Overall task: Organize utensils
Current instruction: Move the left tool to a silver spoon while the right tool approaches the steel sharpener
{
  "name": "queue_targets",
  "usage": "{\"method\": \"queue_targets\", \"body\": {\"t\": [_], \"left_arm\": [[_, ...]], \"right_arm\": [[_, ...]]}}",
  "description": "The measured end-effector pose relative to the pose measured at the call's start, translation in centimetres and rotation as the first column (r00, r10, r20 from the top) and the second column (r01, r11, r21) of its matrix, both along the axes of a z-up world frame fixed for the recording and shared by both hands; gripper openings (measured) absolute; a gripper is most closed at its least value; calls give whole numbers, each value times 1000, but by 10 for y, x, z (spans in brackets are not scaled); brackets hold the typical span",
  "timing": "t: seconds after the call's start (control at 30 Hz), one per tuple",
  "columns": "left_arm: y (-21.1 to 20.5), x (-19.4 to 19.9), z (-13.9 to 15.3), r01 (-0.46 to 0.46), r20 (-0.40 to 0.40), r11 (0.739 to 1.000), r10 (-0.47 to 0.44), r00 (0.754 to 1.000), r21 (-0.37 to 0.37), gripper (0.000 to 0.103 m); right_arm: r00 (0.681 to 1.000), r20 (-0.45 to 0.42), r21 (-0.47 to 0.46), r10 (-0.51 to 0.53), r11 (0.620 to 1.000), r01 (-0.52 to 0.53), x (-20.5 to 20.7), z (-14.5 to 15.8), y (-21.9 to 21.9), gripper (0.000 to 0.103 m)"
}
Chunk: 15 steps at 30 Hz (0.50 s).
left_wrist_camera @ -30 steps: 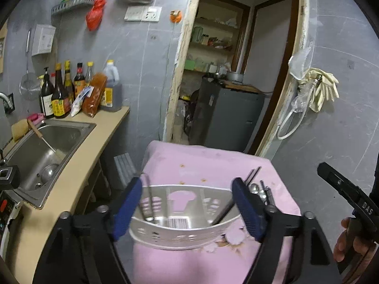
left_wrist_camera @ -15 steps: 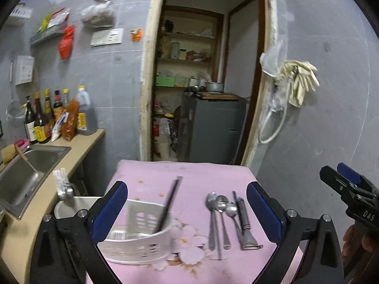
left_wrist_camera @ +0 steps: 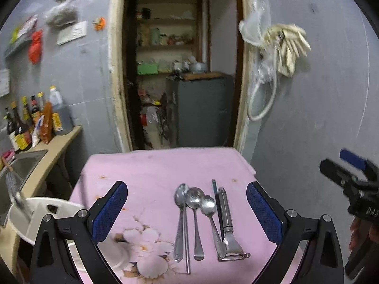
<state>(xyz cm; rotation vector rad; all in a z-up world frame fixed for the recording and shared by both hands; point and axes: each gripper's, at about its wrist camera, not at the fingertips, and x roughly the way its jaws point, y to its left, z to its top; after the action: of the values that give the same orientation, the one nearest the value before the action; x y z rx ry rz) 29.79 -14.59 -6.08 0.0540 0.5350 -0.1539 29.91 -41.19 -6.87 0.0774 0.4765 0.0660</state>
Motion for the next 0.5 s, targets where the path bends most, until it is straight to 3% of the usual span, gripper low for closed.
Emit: {"method": "queue_targets", "body": {"t": [0.1,0.33,0.5], "left_arm": [[-9,18,-15,17,-52,999,-15,999,33,101],[0,67,-53,-42,-196,999,35,980,-27,97],[6,99,-85,-102,-322,995,94,942,-7,90]], "right_arm": [[999,-41,19,10,1000,-9,15,-20,-9,101],[987,-142,70,70,996,-61,48,-60,-4,101],[977,-189,92,101,992,-85,69,-83,13,101]]}}
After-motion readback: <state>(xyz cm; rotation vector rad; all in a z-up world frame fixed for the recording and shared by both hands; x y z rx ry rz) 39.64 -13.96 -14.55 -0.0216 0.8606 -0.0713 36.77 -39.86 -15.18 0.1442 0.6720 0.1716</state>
